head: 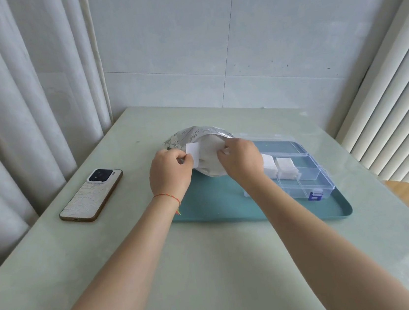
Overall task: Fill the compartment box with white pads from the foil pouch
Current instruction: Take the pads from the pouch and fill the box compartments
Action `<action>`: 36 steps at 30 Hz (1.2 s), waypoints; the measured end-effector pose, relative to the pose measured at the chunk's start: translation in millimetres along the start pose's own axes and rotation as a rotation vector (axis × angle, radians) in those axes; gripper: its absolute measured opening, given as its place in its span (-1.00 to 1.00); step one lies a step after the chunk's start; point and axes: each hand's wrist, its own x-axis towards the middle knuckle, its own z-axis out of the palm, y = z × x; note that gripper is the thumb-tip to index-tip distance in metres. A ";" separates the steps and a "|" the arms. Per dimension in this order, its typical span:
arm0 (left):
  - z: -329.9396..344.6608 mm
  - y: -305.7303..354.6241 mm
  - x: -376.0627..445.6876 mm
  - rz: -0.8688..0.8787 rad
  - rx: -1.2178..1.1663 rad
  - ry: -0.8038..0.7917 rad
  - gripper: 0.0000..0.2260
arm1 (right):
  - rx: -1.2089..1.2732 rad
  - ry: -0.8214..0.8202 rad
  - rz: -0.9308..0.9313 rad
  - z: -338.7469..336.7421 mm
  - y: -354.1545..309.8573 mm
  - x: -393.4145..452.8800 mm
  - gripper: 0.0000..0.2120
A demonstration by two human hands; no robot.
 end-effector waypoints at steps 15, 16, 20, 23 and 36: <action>10.4 25.8 -18.7 -0.238 -0.449 -0.200 -0.83 | 0.556 0.025 0.117 -37.6 35.7 -16.6 -0.80; 10.5 26.7 -18.4 -0.258 -0.502 -0.223 -0.78 | 0.621 -0.022 0.137 -43.2 37.6 -19.4 -0.80; 16.6 40.1 -24.6 -0.408 -0.847 -0.400 -0.75 | 0.986 -0.256 0.275 -53.4 52.4 -28.5 -0.83; 24.0 49.4 -27.1 -0.496 -1.069 -0.517 -0.75 | 1.104 -0.344 0.310 -50.5 62.3 -30.2 -0.85; 35.7 45.2 -39.6 -0.658 -1.445 -0.484 -0.70 | 1.116 -0.281 0.436 -31.0 59.2 -50.5 -0.81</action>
